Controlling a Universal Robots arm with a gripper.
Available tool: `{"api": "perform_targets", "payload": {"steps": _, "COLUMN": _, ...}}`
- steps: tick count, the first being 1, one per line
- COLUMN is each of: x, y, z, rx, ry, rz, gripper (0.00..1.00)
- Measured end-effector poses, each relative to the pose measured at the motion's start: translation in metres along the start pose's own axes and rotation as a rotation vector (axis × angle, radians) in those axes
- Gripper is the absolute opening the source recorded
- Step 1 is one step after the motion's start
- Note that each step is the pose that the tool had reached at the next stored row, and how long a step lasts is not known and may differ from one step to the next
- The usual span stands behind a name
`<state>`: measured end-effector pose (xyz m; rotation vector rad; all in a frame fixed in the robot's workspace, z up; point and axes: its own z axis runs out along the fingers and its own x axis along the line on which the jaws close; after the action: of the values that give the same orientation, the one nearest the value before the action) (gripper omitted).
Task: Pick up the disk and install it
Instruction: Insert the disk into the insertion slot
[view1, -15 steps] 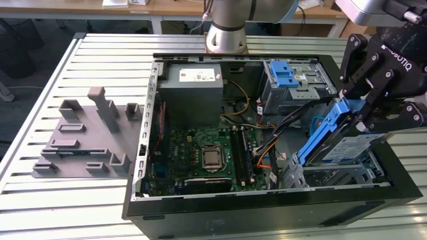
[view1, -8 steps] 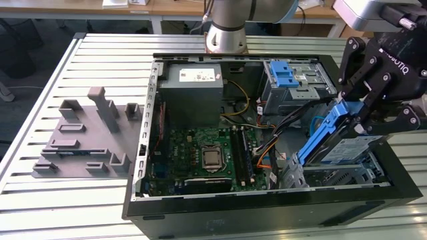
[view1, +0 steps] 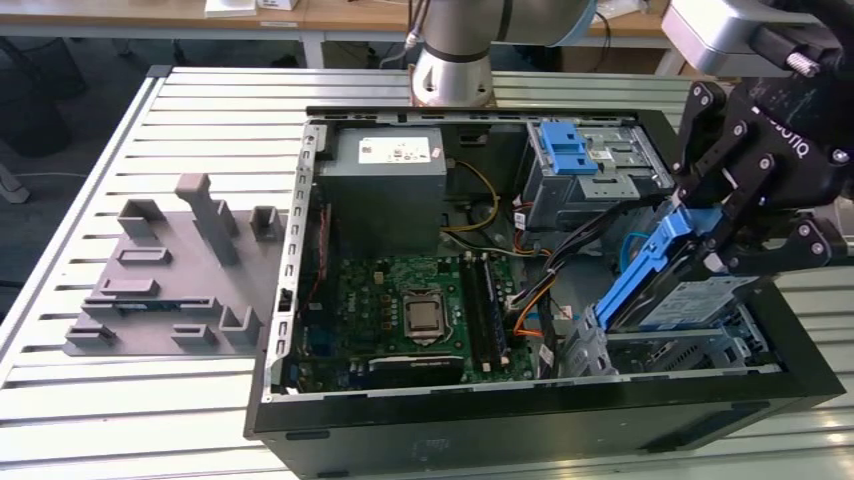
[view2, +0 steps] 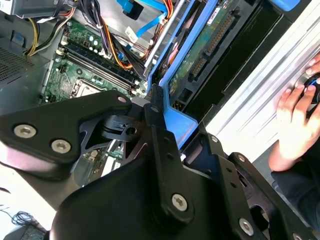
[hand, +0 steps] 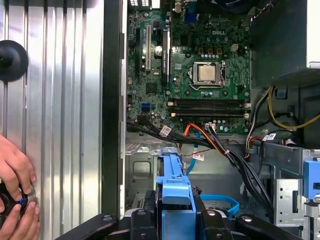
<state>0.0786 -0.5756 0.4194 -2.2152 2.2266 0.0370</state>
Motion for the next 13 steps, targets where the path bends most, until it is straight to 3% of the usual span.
{"api": "perform_targets", "payload": {"steps": 13, "x": 0.0002, "y": -0.0001, "z": 0.0070, "rx": 0.0000, "ry": 0.0000, "rz": 0.000, "gripper": 0.36}}
